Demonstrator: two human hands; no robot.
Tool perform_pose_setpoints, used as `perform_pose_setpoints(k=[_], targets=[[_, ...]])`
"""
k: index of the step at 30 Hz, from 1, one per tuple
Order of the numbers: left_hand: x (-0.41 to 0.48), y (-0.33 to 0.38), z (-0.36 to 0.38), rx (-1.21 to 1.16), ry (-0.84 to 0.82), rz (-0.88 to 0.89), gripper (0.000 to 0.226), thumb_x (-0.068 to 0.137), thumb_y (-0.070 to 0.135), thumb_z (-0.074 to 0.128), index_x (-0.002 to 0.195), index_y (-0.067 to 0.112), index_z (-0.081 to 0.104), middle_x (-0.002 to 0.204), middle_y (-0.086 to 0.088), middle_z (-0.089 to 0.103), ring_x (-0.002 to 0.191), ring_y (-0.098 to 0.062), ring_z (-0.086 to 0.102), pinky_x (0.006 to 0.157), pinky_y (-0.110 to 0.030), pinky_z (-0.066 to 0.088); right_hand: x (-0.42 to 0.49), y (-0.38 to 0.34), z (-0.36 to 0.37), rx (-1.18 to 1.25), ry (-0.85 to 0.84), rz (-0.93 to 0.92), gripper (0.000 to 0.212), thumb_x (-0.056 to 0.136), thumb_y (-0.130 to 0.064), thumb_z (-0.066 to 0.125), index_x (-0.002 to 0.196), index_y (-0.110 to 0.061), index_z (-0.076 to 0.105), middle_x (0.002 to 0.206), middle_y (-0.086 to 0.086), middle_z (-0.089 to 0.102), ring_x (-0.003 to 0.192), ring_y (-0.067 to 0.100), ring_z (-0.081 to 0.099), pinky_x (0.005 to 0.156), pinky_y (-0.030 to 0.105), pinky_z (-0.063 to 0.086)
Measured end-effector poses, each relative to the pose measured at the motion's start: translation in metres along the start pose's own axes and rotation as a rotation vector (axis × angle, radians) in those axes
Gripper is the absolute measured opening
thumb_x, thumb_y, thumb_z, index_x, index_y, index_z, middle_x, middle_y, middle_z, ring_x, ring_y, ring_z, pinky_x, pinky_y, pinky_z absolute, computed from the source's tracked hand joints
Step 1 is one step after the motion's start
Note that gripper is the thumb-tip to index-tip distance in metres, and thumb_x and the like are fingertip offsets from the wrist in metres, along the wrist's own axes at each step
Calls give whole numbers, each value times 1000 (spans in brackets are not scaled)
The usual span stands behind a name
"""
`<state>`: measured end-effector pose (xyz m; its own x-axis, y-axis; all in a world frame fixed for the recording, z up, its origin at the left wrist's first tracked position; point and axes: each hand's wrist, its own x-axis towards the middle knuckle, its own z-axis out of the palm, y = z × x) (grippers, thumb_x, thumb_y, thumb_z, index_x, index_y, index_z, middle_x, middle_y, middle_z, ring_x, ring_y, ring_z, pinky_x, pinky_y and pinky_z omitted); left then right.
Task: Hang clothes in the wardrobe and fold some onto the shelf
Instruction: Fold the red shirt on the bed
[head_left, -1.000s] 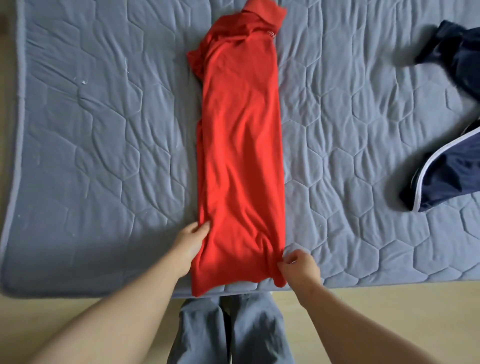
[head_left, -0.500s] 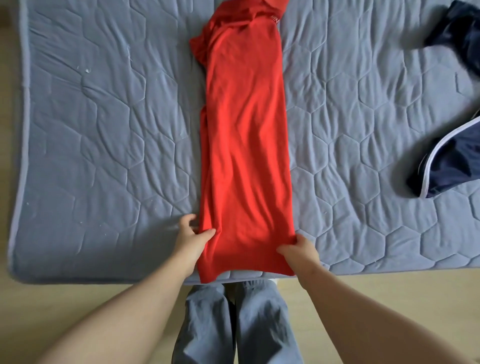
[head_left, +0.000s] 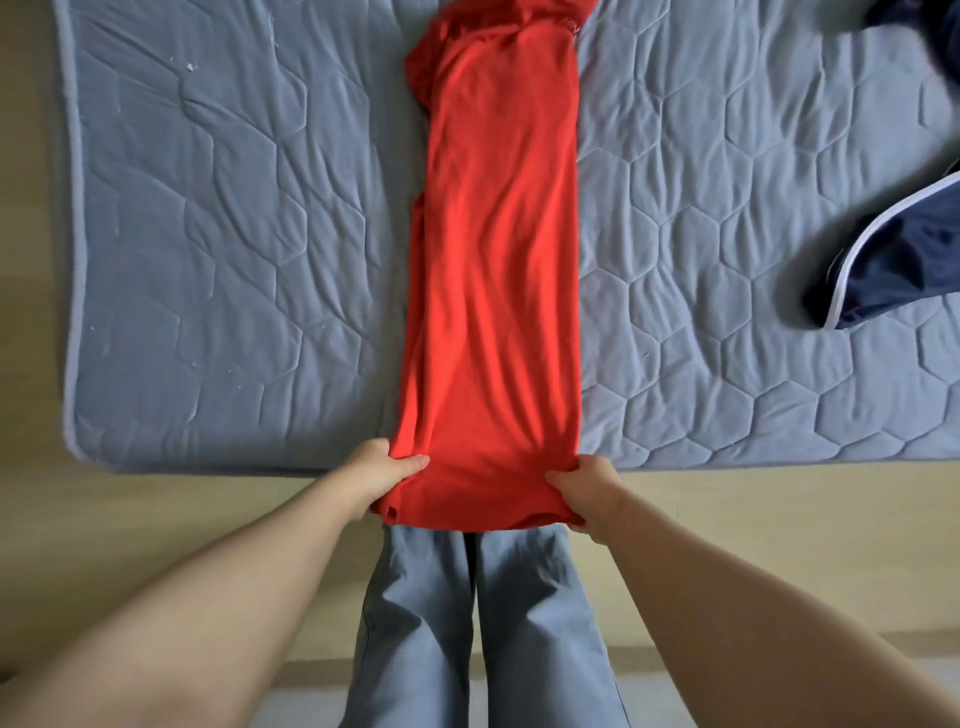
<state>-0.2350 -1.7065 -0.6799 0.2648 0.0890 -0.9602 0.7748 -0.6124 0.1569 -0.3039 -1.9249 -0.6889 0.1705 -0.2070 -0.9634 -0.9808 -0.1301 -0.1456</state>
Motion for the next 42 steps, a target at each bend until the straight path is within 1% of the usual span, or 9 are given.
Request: perform_pose_setpoints(k=[4, 9, 18, 22, 25, 28, 30, 33, 42], targets=[[-33, -27, 2, -14, -72, -120, 41, 85, 18, 67, 120, 1, 55, 110, -16, 63, 97, -30, 61, 87, -37, 50, -40, 27, 10, 30, -63, 83, 20, 90, -4, 53, 73, -12, 48, 63, 5, 45, 53, 15, 43, 34, 18, 36], [-67, -52, 6, -55, -73, -245, 35, 84, 13, 68, 113, -1, 55, 83, -10, 61, 74, -24, 58, 68, -30, 47, -80, 51, 20, 37, -101, 199, 21, 90, 0, 48, 73, -12, 44, 60, 6, 38, 46, 16, 34, 27, 8, 24], [-67, 38, -23, -473, 56, 34, 47, 89, -1, 53, 134, 8, 43, 120, -19, 56, 80, -22, 62, 53, -23, 46, -88, -22, -20, 233, -40, 39, 18, 88, -20, 63, 72, -17, 55, 54, -2, 54, 45, 10, 50, 36, 15, 37], [-66, 124, -52, -718, -87, 60, 17, 94, 7, 44, 86, 14, 58, 45, 1, 60, 33, -5, 52, 39, -14, 40, -78, -97, -54, 513, 32, 20, 15, 86, -20, 62, 72, -20, 57, 65, 0, 54, 53, 12, 49, 33, 12, 38], [-67, 192, -71, -919, -110, 123, 32, 95, 13, 43, 64, 15, 47, 35, 3, 53, 31, -7, 51, 35, -12, 39, -73, -162, -74, 643, 37, -116, 15, 88, -24, 59, 74, -21, 55, 70, -2, 55, 58, 10, 51, 43, 17, 42], [-71, 243, -82, -1125, -74, 312, 27, 96, 20, 41, 72, 14, 51, 54, -1, 59, 48, -11, 59, 46, -18, 45, -74, -214, -88, 744, 19, -302, 18, 89, -44, 54, 94, -28, 58, 81, -9, 56, 67, 9, 51, 57, 25, 38], [-70, 258, -86, -1105, -79, 415, 29, 98, 38, 36, 106, 16, 54, 94, -3, 65, 87, -18, 65, 69, -28, 50, -71, -229, -92, 768, -29, -377, 38, 89, -56, 46, 120, -37, 51, 98, -14, 54, 79, 10, 52, 65, 28, 42], [-52, 252, -81, -836, -59, 438, 54, 97, 50, 29, 144, 25, 25, 140, 1, 45, 124, -21, 49, 94, -38, 39, -58, -221, -91, 734, 24, -389, 51, 92, -55, 41, 139, -41, 33, 116, -16, 46, 93, 12, 51, 77, 29, 43], [33, 187, -41, -217, 320, 284, 64, 88, 26, 60, 143, 10, 30, 142, -7, 41, 121, -20, 47, 93, -25, 36, 23, -179, -62, 379, 177, -278, 65, 90, -31, 57, 146, -21, 26, 141, 7, 42, 119, 20, 47, 99, 31, 36]])
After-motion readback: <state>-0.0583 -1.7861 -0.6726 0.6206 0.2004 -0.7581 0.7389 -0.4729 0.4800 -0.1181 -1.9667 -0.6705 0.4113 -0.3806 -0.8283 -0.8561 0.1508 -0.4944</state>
